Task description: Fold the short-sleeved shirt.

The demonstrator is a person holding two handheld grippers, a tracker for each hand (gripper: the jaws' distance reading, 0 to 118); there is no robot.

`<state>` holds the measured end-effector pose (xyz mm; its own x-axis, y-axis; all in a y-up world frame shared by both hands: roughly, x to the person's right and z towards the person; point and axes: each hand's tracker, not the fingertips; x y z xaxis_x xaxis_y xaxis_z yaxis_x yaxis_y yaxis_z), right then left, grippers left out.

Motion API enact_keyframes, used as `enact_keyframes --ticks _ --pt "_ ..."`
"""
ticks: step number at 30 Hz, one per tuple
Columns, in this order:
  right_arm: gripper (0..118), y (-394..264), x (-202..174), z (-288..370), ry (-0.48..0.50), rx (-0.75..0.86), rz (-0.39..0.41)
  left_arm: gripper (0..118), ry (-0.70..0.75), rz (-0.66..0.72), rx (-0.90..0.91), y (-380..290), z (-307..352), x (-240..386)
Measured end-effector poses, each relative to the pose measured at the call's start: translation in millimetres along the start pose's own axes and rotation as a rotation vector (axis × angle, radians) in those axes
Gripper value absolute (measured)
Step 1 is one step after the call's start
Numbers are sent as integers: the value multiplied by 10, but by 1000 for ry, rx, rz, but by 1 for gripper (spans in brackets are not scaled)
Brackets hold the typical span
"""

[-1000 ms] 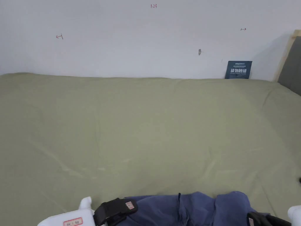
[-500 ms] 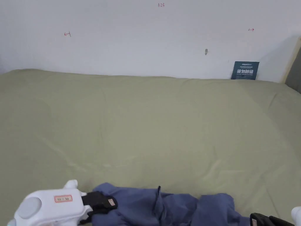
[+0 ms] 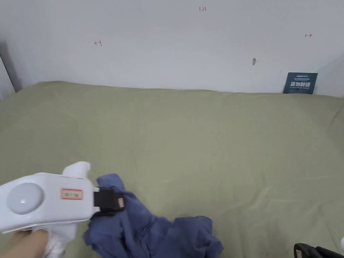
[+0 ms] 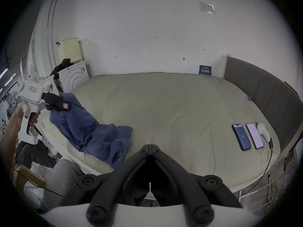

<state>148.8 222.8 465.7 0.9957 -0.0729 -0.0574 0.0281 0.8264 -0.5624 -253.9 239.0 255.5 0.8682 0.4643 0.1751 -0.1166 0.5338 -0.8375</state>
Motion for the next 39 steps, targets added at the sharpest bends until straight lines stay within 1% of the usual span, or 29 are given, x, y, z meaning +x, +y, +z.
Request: enact_keyframes --ticks 5,6,7,9,11,12,14,16,19,20,21,22,23,24,26,27,28,29,30,32,34,35,36,37,39 --pt "0 -45 104 89 -39 -2 -19 13 -68 -103 -165 -175 -833 550" --pt "0 -54 127 103 -48 -2 -28 16 -77 -114 -201 -244 -1000 627" --pt "0 -62 145 113 -50 -4 -34 24 -72 -120 -224 -300 -1118 657" --pt "0 -80 171 128 -56 -8 -40 46 -101 -99 -248 -414 -1339 681" --pt "0 -91 182 134 -64 -14 -39 68 -157 -37 -245 -485 -1404 632" --pt "0 -98 187 138 -66 -17 -39 72 -190 1 -232 -497 -1386 581" --pt "0 -105 192 139 -67 -22 -37 72 -231 65 -197 -450 -1262 443" --pt "0 -111 191 129 -67 -27 -35 72 -260 122 -116 -404 -1061 256" --pt "0 -117 157 104 -55 -33 -32 71 -355 264 73 -448 -842 -145" --pt "0 -121 134 94 -48 -35 -26 70 -436 357 127 -516 -804 -311" --pt "0 -124 111 87 -45 -38 -20 67 -523 441 168 -598 -804 -453" --pt "0 -126 89 81 -43 -42 -15 62 -604 505 183 -673 -831 -569" --pt "0 -128 71 75 -38 -46 -11 48 -652 556 188 -757 -899 -613" --pt "0 -133 55 70 -34 -48 -8 42 -626 560 182 -823 -951 -629" --pt "0 -131 30 58 -26 -54 -5 27 -546 490 168 -934 -1092 -566" --pt "0 -130 20 53 -23 -55 -3 10 -536 456 149 -1002 -1210 -468" --pt "0 -134 17 53 -21 -55 -2 10 -571 456 119 -1054 -1334 -420" --pt "0 -135 12 53 -18 -55 -2 10 -669 473 78 -1138 -1522 -341" --pt "0 -135 9 52 -17 -54 -3 9 -722 482 43 -1218 -1698 -254" --pt "0 -141 12 48 -18 -60 -9 9 -670 453 25 -1391 -1989 -70" --pt "0 -151 17 51 -23 -72 -7 1 -515 382 -14 -1582 -2228 16" --pt "0 -159 21 56 -27 -77 -6 0 -529 286 132 -1653 -2120 102" --pt "0 -167 28 62 -31 -82 -5 0 -535 236 208 -1656 -2039 153" --pt "0 -174 38 64 -32 -89 -4 0 -504 280 162 -1654 -2071 143" --pt "0 -190 59 46 -39 -99 -5 0 -520 285 152 -1639 -2049 117"
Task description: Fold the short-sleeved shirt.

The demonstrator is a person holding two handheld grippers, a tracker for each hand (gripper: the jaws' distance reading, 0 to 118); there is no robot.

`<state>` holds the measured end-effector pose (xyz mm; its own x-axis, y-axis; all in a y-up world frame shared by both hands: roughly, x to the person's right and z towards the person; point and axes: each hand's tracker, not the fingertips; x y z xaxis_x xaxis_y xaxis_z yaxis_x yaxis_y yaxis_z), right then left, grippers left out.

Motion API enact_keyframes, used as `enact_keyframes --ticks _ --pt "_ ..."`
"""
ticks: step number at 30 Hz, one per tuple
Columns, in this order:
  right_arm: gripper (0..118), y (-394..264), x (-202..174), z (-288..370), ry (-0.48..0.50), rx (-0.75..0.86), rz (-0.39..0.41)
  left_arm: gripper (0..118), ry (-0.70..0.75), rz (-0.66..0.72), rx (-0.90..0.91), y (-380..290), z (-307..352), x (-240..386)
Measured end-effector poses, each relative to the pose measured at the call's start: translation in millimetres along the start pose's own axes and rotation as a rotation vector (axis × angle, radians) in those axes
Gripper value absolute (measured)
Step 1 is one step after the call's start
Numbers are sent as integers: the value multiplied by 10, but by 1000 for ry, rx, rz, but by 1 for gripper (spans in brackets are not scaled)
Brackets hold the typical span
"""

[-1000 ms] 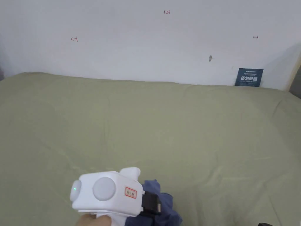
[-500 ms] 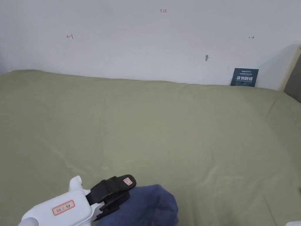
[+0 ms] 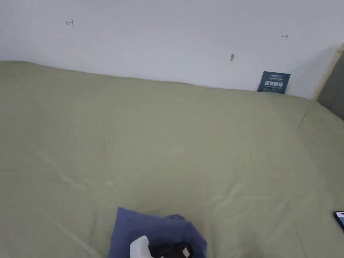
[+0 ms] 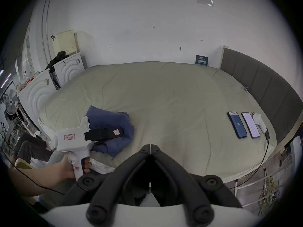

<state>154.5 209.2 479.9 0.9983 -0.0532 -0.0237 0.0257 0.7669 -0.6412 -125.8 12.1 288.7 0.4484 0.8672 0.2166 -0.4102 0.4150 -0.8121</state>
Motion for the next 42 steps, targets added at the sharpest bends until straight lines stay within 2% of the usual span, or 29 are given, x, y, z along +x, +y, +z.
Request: enact_keyframes --ticks 2,4,6,9,11,13,15,19,20,21,22,23,25,27,28,30,31,33,36,39,41,42 --pt "0 -10 18 -69 -5 -11 -3 0 8 -69 -15 -21 -8 39" --pt "0 -4 2 -122 -4 -16 -9 0 24 -73 -18 -9 -10 73" --pt "0 15 -31 -162 14 -14 -6 0 33 56 -41 57 23 92" --pt "0 97 -90 -228 35 -4 8 0 -41 284 -85 132 189 20" --pt "0 177 -126 -289 65 19 14 0 -102 262 -25 281 466 95" --pt "0 274 -170 -409 155 42 5 0 -97 182 68 600 842 204" --pt "0 359 -218 -614 290 44 -10 1 -45 164 86 924 1136 225" --pt "0 464 -360 -1307 597 -44 -142 6 248 31 136 1481 1725 201" --pt "0 454 -395 -1528 682 -69 -176 6 303 50 141 1569 1842 153" --pt "0 427 -429 -1691 720 -89 -202 6 329 87 136 1632 1910 90" --pt "0 393 -446 -1914 802 -160 -255 8 326 133 123 1684 1967 4" --pt "0 337 -458 -2107 828 -218 -313 12 312 166 126 1702 2011 -73" --pt "0 203 -446 -2394 845 -292 -373 40 328 189 119 1694 2025 -174" --pt "0 84 -366 -2560 810 -323 -414 77 293 188 69 1670 1954 -254" --pt "0 17 -289 -2627 791 -345 -445 81 252 199 17 1629 1892 -297" --pt "0 -117 -133 -2707 873 -375 -592 83 161 225 -77 1576 1741 -389" --pt "0 -157 -76 -2711 918 -362 -642 83 124 239 -129 1547 1648 -438" --pt "0 -173 -44 -2672 885 -351 -577 87 148 232 -202 1500 1499 -531" --pt "0 -175 -29 -2678 899 -348 -573 86 250 182 -284 1450 1243 -550" --pt "0 -176 -50 -2665 904 -343 -569 86 88 205 -328 1396 985 -524" --pt "0 -184 -62 -2642 907 -338 -573 80 91 253 -416 1274 742 -546" --pt "0 -187 -69 -2631 906 -336 -573 70 87 243 -443 1223 658 -534"
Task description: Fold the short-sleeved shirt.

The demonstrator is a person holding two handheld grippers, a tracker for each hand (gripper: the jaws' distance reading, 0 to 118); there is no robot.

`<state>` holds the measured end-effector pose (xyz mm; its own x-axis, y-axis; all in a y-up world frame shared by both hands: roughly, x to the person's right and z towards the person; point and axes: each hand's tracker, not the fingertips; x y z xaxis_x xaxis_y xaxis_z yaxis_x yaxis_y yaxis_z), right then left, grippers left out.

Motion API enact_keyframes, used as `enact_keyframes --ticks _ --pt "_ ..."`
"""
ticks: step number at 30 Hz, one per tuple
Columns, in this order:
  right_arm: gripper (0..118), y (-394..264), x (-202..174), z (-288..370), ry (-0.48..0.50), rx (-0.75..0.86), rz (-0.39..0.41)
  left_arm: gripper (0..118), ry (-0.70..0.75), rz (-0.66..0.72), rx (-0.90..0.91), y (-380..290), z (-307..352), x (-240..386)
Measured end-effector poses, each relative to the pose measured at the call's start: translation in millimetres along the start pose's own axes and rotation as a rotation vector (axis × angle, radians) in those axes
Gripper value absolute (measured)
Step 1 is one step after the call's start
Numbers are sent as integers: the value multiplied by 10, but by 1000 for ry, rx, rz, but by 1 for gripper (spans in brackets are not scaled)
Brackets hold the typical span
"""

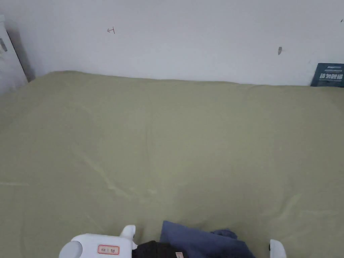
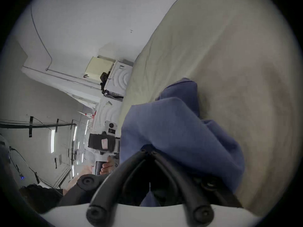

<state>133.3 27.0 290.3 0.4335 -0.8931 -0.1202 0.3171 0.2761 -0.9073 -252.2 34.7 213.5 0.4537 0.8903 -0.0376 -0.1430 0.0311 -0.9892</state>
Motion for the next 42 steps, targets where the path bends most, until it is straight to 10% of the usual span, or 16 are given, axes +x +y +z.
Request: enact_keyframes --ticks 2,15,25,34,35,39,42 --pt "0 -16 -30 5 -8 6 10 27 71 -92 47 -43 -54 108" --pt "0 -98 -496 173 -118 79 310 26 167 -177 142 159 916 222" --pt "0 -173 -653 92 -114 54 340 26 483 -133 272 786 3302 -293" --pt "0 -227 -634 157 -182 31 312 27 882 3 274 1061 3998 -793" --pt "0 -227 -656 186 -185 32 314 28 884 1 272 1029 3934 -821" --pt "0 -209 -778 327 -219 56 332 98 1058 53 331 862 4005 -852" --pt "0 -215 -946 519 -209 102 366 98 1003 58 443 655 4276 -633"
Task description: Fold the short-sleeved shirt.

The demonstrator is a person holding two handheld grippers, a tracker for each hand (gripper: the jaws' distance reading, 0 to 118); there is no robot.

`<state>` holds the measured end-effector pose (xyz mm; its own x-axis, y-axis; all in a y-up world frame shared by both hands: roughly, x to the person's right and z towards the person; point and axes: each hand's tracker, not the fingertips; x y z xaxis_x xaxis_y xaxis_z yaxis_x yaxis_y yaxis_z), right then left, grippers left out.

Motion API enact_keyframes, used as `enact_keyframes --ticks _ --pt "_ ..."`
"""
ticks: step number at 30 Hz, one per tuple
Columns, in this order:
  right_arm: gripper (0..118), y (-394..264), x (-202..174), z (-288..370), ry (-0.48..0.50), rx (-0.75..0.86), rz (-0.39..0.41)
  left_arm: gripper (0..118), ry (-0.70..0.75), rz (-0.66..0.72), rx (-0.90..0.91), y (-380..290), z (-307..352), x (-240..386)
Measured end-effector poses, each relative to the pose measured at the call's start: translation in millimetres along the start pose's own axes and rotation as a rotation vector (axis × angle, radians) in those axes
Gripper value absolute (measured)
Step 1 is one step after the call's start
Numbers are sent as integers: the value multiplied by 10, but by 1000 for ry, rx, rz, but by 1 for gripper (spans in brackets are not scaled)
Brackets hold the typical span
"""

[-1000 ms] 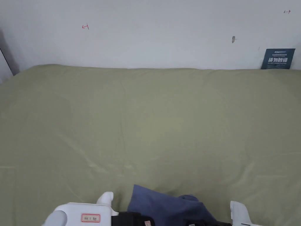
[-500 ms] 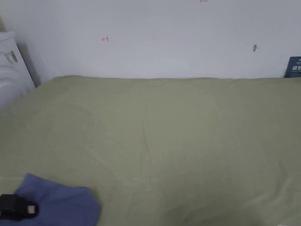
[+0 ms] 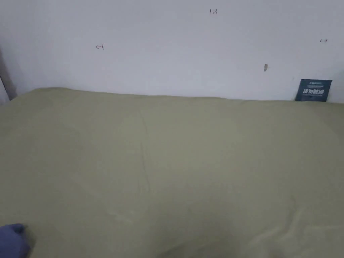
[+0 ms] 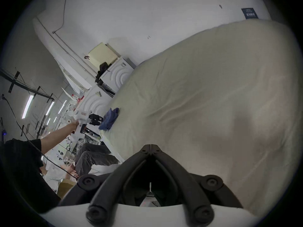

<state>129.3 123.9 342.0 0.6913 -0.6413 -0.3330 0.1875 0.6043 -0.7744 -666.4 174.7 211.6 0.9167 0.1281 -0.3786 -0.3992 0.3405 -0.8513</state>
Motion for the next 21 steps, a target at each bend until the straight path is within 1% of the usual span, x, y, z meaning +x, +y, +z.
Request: enact_keyframes --ticks 1,3,4,5,6,7,8,9,10,11,12,13,14,15,16,18,19,21 --pt "0 28 -59 102 -3 16 17 98 50 -15 66 -35 236 32" --pt "0 81 -170 265 -45 45 64 97 124 -65 181 -145 652 201" --pt "0 105 -225 346 -51 55 91 97 157 -106 254 -228 845 314" --pt "0 123 -303 444 -57 65 123 97 146 -194 331 -410 1091 546" --pt "0 135 -346 509 -51 73 142 96 82 -292 383 -578 1248 759" --pt "0 147 -390 594 -6 77 160 95 -28 -370 427 -833 1425 1026" --pt "0 150 -434 665 11 84 182 91 -120 -405 445 -990 1485 1187" --pt "0 150 -483 726 11 96 197 76 -193 -426 475 -1189 1575 1414" --pt "0 152 -518 771 16 98 210 53 -255 -421 484 -1331 1623 1592" --pt "0 154 -560 815 13 100 221 26 -311 -429 480 -1458 1652 1771" --pt "0 158 -610 859 9 104 237 5 -344 -458 545 -1623 1665 1949" --pt "0 161 -668 897 -5 110 262 5 -355 -510 625 -1818 1705 2158" --pt "0 159 -706 925 -21 114 283 5 -384 -561 666 -1952 1750 2327" --pt "0 154 -755 961 -41 122 314 4 -394 -580 678 -2078 1785 2508" --pt "0 144 -808 1000 -59 136 348 4 -414 -574 658 -2181 1752 2673" --pt "0 138 -903 1061 -118 168 395 3 -470 -541 688 -2309 1785 2883" --pt "0 137 -958 1091 -169 190 427 3 -474 -536 711 -2372 1800 3001" --pt "0 156 -1058 1122 -292 242 473 3 -403 -543 788 -2479 1855 3266"
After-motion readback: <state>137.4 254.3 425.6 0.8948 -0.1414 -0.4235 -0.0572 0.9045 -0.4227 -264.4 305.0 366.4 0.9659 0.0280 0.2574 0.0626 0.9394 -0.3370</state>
